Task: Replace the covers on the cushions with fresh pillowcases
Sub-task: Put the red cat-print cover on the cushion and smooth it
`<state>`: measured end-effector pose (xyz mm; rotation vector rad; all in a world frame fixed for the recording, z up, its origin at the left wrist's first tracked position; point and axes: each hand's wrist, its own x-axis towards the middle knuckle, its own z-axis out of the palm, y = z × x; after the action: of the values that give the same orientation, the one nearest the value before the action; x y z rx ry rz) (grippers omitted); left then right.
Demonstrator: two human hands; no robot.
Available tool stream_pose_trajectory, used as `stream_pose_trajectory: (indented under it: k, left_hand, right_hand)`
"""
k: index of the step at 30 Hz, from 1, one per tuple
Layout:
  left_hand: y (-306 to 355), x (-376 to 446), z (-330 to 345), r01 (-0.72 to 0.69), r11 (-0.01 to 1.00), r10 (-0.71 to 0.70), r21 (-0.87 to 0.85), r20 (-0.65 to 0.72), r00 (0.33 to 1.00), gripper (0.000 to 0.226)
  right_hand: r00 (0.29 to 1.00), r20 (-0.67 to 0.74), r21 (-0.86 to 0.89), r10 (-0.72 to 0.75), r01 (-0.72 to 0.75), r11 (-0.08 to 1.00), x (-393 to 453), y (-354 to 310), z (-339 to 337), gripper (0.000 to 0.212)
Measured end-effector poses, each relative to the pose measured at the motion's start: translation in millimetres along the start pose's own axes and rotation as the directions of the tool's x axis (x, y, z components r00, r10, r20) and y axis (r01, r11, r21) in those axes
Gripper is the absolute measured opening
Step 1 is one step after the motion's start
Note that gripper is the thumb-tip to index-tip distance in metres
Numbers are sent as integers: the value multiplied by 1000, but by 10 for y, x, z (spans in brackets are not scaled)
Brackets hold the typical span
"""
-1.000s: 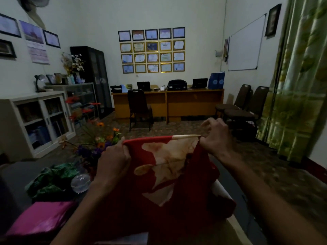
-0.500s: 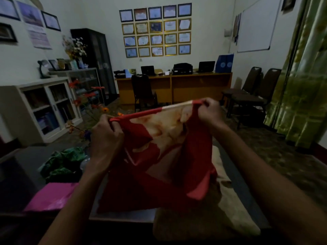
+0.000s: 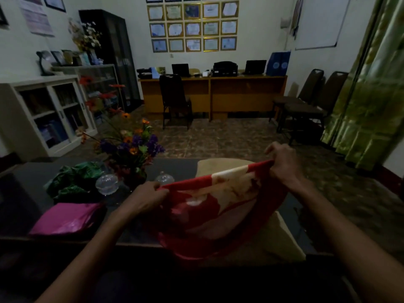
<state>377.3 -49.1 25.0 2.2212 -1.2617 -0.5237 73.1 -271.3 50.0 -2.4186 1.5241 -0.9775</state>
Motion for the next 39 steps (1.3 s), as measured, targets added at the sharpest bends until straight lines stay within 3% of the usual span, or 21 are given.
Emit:
stream_pose_trajectory:
  k: [2, 4, 7, 9, 12, 15, 17, 19, 21, 24, 27, 28, 30, 33, 36, 39]
  left_hand:
    - [62, 12, 65, -21, 992, 22, 121, -8, 1000, 19]
    - [107, 37, 143, -35, 949, 57, 315, -62, 996, 17]
    - [107, 50, 93, -35, 944, 133, 329, -282, 950, 15]
    - [53, 82, 47, -119, 945, 225, 304, -342, 912, 30]
    - [74, 30, 89, -399, 883, 447, 246, -184, 876, 49]
    - [31, -77, 133, -565, 807, 576, 171, -18, 818, 62]
    - [-101, -112, 145, -638, 746, 653, 188, -23, 757, 63]
    - [-197, -168, 142, -683, 688, 719, 246, -97, 689, 47]
    - [-243, -207, 130, -716, 611, 782, 339, -118, 611, 34]
    - [-170, -258, 106, -736, 496, 846, 460, -65, 529, 32]
    - [9, -265, 58, -782, 338, 903, 523, 53, 426, 22]
    - [46, -229, 32, -774, 323, 899, 544, 81, 431, 17]
    - [44, -131, -16, -710, 408, 842, 574, 63, 536, 26]
    - [-90, -63, -11, -544, 595, 709, 591, -68, 702, 38]
    - [-201, -191, 171, -419, 710, 604, 566, -184, 776, 46]
    - [-300, -362, 437, -296, 804, 450, 516, -203, 870, 51]
  right_hand:
    - [994, -9, -18, 106, -107, 994, -11, 241, -8, 47]
    - [974, 129, -6, 187, -188, 982, -105, 462, -29, 54]
    - [942, 336, 38, 10, -24, 999, -298, 698, -101, 58]
    - [914, 372, 94, -164, 138, 986, -411, 764, -164, 59]
    - [895, 371, 250, -249, 162, 955, -550, 731, -212, 54]
    - [861, 410, 387, -302, 135, 912, -623, 606, -265, 61]
    - [782, 522, 399, -339, 127, 908, -665, 526, -325, 66]
    - [711, 618, 351, -336, 134, 927, -701, 471, -357, 71]
    - [760, 583, 284, -287, 141, 949, -698, 420, -333, 66]
    - [921, 328, 207, -211, 148, 967, -617, 280, -281, 48]
    - [980, 103, 127, -169, 155, 980, -524, 102, -300, 48]
    - [985, 67, 104, -160, 152, 983, -502, 55, -319, 53]
    - [985, 87, 34, -151, 149, 988, -491, 1, -339, 68]
    - [959, 259, -158, -113, 157, 975, -564, 22, -354, 86]
    - [917, 396, -310, -51, 186, 932, -731, 77, -374, 97]
    - [840, 542, -379, 7, 237, 895, -934, 132, -337, 99]
